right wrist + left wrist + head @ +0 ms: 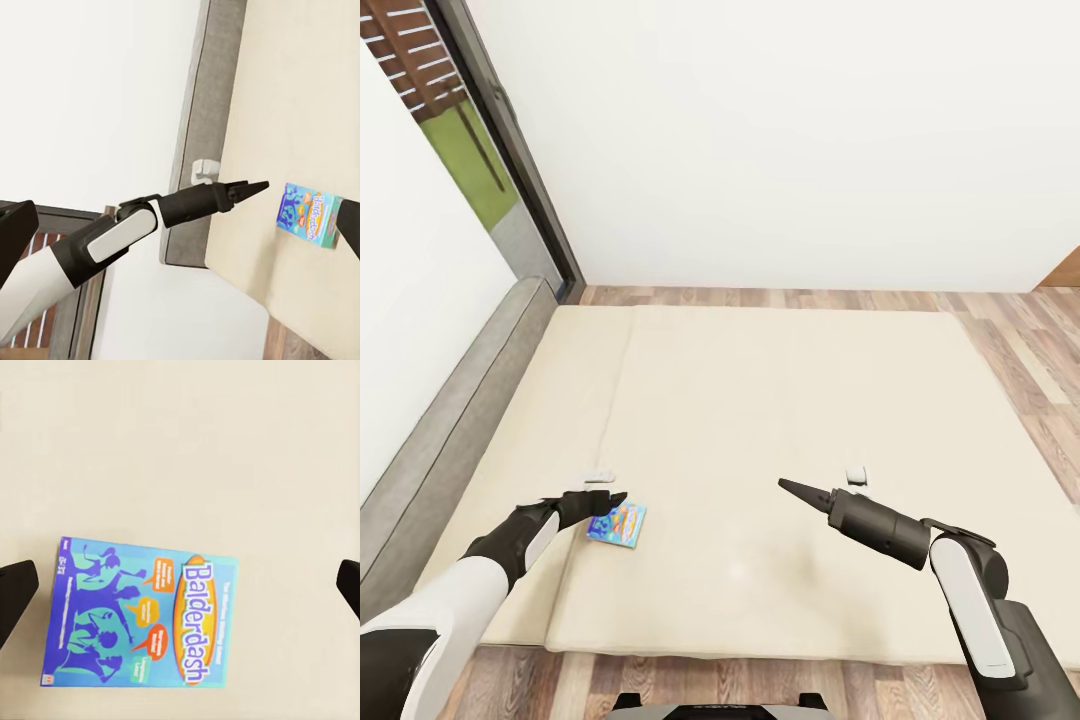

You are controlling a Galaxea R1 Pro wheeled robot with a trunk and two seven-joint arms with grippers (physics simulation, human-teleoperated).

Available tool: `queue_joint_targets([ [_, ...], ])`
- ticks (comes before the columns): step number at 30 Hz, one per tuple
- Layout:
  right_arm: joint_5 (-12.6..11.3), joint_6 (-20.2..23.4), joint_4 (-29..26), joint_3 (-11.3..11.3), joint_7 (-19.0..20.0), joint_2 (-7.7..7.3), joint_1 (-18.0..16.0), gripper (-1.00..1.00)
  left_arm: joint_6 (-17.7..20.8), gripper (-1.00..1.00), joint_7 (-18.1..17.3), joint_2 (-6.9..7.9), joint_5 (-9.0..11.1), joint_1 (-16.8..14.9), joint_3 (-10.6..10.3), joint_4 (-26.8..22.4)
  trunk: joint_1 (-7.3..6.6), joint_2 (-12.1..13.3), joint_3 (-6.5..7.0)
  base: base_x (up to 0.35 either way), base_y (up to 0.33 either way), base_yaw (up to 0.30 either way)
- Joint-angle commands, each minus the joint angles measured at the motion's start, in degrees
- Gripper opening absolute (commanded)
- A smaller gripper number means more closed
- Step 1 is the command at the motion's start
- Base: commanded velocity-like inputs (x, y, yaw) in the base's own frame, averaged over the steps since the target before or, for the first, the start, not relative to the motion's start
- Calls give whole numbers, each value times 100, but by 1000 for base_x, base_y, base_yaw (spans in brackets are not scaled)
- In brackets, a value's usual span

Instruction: Put all the toys in the child's room - the three board games (two on the bed and one on the table), the two jigsaw puzzles on the table, and the tennis ball on the table - inside the toy box on the table in the child's room.

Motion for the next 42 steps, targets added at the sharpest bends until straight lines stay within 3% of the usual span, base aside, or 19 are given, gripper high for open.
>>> queue_joint_targets([
  [1,10,28,-2,-6,22,1,-4,100,48,100,-3,34,59,-3,-29,-9,3,-9,-8,0,113,0],
  [9,12,11,-2,-6,22,1,-4,100,47,100,-38,188,89,-5,-32,-9,3,-9,-8,0,49,0],
  [17,11,-71,-2,-6,22,1,-4,100,275,100,-420,280,88,-9,-21,-9,3,-9,-8,0,3,0],
  [42,11,-77,-2,-6,22,1,-4,100,342,100,-466,290,59,-10,-34,-9,3,-9,-8,0,0,0],
])
